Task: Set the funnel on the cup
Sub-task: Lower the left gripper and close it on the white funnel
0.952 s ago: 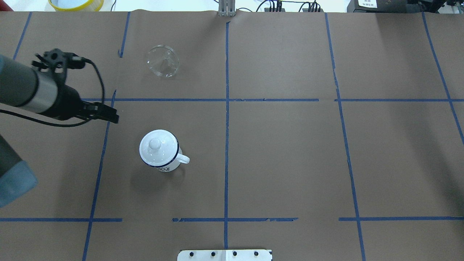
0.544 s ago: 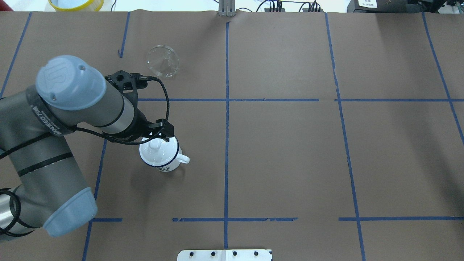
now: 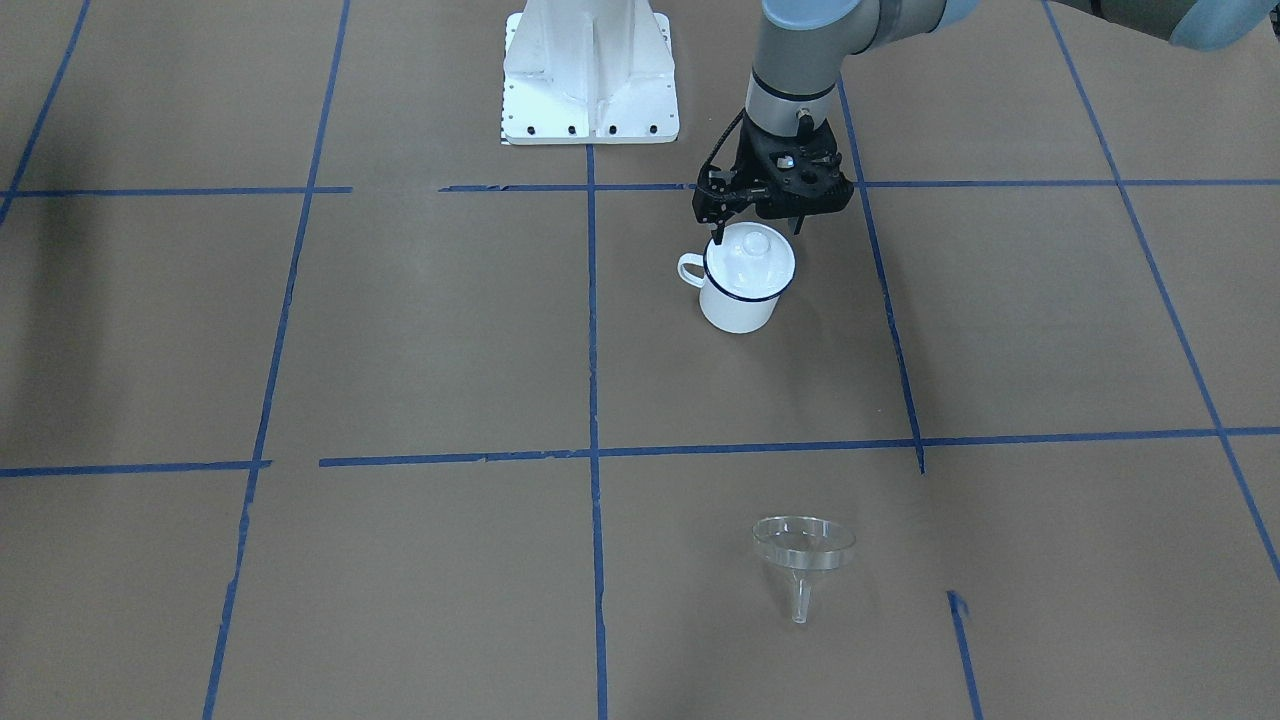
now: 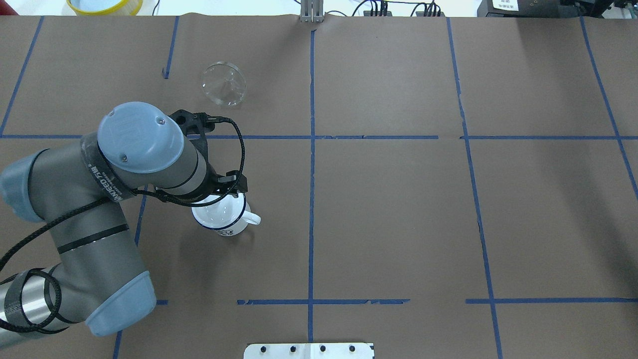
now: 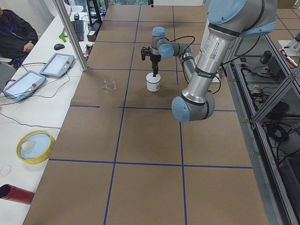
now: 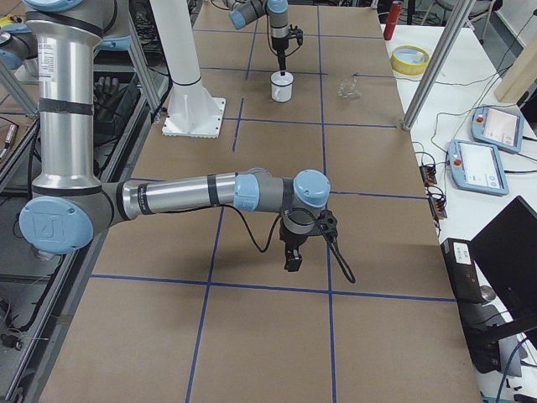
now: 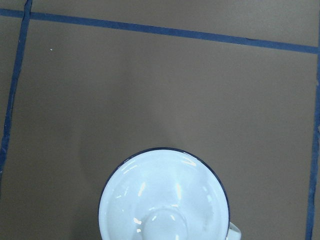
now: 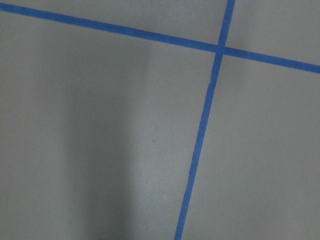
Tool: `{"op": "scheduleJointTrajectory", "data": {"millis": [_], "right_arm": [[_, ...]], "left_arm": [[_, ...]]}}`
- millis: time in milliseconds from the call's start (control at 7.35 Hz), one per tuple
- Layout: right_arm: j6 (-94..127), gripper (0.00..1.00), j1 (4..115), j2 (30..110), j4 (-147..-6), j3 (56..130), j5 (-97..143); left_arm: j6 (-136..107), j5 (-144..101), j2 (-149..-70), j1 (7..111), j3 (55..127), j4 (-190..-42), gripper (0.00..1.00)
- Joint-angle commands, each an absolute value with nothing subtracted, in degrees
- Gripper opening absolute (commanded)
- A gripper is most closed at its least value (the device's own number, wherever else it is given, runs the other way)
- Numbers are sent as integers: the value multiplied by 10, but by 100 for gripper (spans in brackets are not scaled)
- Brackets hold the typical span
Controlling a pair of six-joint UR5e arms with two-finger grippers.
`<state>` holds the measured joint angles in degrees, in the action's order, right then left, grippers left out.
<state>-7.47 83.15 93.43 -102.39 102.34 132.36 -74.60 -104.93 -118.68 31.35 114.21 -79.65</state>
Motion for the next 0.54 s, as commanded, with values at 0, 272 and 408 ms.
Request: {"op": "scheduleJointTrajectory", "data": {"millis": [0,272,408], "right_arm": [[-75,100,831,934,-1024,1023,1324],[-75,100,831,934,-1024,1024,1324],[-75,100,831,934,-1024,1024,1324]], "left_arm": [[-743,-1042,-1187,314,1136,-798,96],[-744,-1043,-1188,313,1138,-802,91],[-744,-1044,-1188,312,1137,-803,91]]}}
